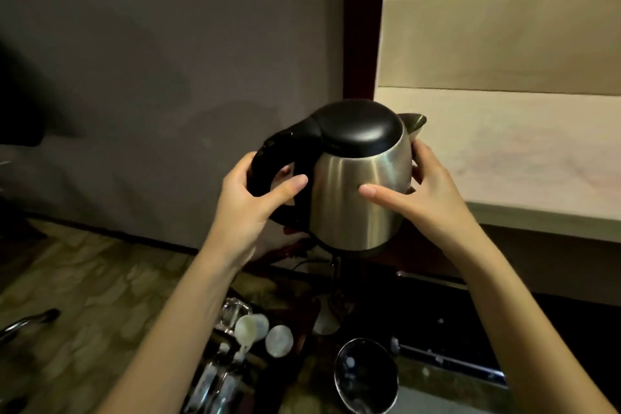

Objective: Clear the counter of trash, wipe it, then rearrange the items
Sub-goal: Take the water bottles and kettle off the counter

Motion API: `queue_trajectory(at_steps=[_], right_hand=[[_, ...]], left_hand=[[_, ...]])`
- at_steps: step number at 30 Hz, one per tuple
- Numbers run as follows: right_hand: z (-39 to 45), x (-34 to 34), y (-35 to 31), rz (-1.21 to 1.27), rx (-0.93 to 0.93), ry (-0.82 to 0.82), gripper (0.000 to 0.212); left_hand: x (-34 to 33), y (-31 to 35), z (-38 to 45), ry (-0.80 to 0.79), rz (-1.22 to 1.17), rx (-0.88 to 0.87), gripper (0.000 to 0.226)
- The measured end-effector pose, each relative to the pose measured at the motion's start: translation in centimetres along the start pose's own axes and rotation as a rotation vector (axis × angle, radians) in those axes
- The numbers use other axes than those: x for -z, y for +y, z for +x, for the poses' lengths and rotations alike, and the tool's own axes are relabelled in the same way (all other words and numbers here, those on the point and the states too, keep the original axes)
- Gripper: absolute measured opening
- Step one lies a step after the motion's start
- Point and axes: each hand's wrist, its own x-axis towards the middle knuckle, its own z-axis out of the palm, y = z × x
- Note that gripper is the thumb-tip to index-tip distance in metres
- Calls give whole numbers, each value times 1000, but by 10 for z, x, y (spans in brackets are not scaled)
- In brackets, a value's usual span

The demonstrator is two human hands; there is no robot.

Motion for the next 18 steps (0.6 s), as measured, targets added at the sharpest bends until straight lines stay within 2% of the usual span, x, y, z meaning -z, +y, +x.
queue_trajectory(at_steps=[4,7,11,16,18], right_hand=[[3,-59,-4,-21,-30,-42,109],[7,-97,-3,-33,-59,-113,114],[9,-147,14,-3,-90,-235,95],[2,-209,51,22,-153,-386,99],[-1,-236,66,-13,-188,-423,119]], left_hand=[[60,-8,-6,28,6,2,45],[97,-23,-14,78,-14,53,50],[137,-51,-33,202,-13,116,46],[179,-101,-63,347,-35,223,39],[195,-123,-74,383,-56,271,37]])
